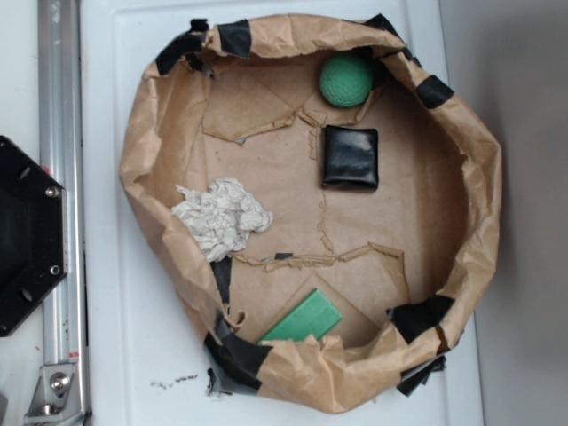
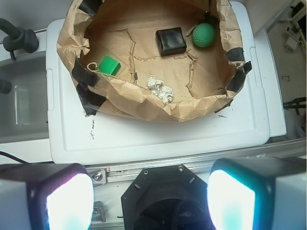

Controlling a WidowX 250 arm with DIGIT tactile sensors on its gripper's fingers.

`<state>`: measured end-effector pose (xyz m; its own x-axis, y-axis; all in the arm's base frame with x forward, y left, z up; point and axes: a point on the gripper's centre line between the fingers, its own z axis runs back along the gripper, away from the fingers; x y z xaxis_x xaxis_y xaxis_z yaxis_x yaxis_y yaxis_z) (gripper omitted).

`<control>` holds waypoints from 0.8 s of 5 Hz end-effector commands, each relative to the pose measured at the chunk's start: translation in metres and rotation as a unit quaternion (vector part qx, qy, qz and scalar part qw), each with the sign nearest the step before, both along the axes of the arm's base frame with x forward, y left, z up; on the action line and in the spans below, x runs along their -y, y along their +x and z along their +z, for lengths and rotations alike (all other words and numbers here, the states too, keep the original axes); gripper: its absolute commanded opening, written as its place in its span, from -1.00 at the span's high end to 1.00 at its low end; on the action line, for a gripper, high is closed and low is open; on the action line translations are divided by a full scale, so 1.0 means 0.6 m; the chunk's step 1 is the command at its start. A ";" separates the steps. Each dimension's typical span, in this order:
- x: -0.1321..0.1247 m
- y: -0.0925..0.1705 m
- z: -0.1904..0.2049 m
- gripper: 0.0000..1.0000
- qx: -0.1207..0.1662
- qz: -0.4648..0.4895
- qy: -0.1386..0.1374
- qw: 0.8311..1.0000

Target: Grab the green block.

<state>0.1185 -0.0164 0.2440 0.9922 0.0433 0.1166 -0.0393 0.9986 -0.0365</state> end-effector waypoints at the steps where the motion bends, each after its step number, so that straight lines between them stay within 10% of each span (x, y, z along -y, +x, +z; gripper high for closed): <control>1: 0.000 0.000 0.000 -1.00 0.000 0.000 0.000 1.000; 2: -0.014 0.075 -0.083 -1.00 -0.058 0.026 0.002 0.998; 4: 0.024 0.179 -0.136 -1.00 -0.145 0.123 -0.146 0.971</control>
<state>0.2214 -0.0348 0.1509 0.9305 0.2498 -0.2677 -0.3182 0.9135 -0.2536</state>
